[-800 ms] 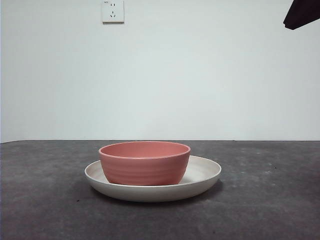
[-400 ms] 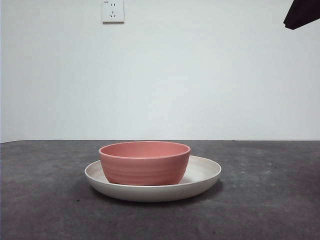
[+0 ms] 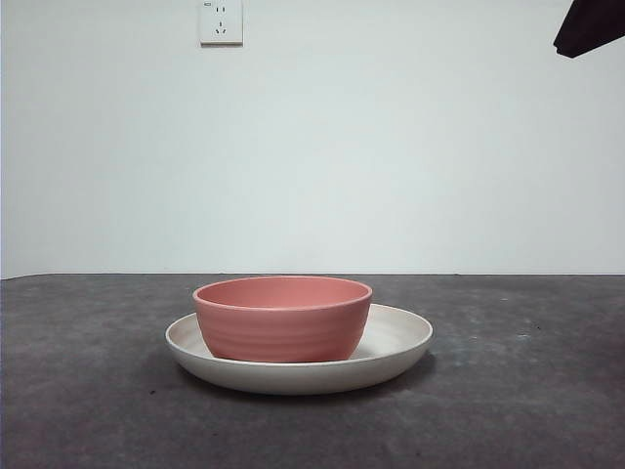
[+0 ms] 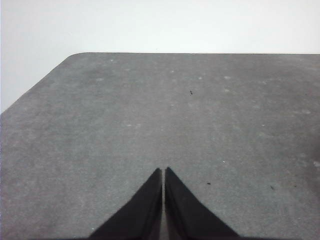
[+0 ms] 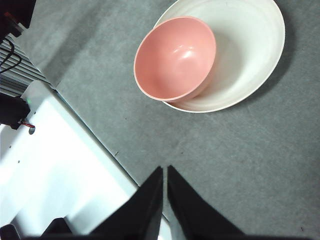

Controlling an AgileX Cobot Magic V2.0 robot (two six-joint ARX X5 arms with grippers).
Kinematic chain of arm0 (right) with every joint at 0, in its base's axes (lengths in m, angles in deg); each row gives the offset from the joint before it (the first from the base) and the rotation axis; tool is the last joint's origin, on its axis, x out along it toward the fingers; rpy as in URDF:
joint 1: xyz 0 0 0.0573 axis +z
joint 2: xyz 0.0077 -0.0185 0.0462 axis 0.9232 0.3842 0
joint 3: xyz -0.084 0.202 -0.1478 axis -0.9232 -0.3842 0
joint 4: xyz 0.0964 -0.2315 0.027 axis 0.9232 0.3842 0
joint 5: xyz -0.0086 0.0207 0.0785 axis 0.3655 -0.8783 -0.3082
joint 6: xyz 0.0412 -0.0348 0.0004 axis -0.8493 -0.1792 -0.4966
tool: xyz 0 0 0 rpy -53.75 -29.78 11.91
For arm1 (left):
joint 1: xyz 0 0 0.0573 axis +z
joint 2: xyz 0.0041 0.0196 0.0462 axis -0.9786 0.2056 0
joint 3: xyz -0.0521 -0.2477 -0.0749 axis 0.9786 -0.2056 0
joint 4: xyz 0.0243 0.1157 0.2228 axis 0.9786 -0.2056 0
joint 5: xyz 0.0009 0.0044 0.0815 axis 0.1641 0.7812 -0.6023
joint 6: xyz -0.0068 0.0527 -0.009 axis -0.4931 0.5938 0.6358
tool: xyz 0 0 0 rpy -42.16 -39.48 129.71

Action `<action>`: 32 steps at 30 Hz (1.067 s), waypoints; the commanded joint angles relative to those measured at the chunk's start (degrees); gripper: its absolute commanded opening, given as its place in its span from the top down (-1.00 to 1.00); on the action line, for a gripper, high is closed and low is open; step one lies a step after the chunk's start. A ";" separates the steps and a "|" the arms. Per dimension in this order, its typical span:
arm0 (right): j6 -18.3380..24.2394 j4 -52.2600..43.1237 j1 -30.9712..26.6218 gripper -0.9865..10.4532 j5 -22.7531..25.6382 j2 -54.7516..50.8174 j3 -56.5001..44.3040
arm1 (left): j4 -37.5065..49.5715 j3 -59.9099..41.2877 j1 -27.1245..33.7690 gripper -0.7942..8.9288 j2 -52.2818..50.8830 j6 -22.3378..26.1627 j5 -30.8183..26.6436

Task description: Place the red bowl on the white plate

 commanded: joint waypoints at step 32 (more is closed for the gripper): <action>6.62 -54.23 -21.27 0.81 16.28 -37.16 -36.96 | -0.09 -1.18 0.20 0.82 -0.02 -0.13 -0.15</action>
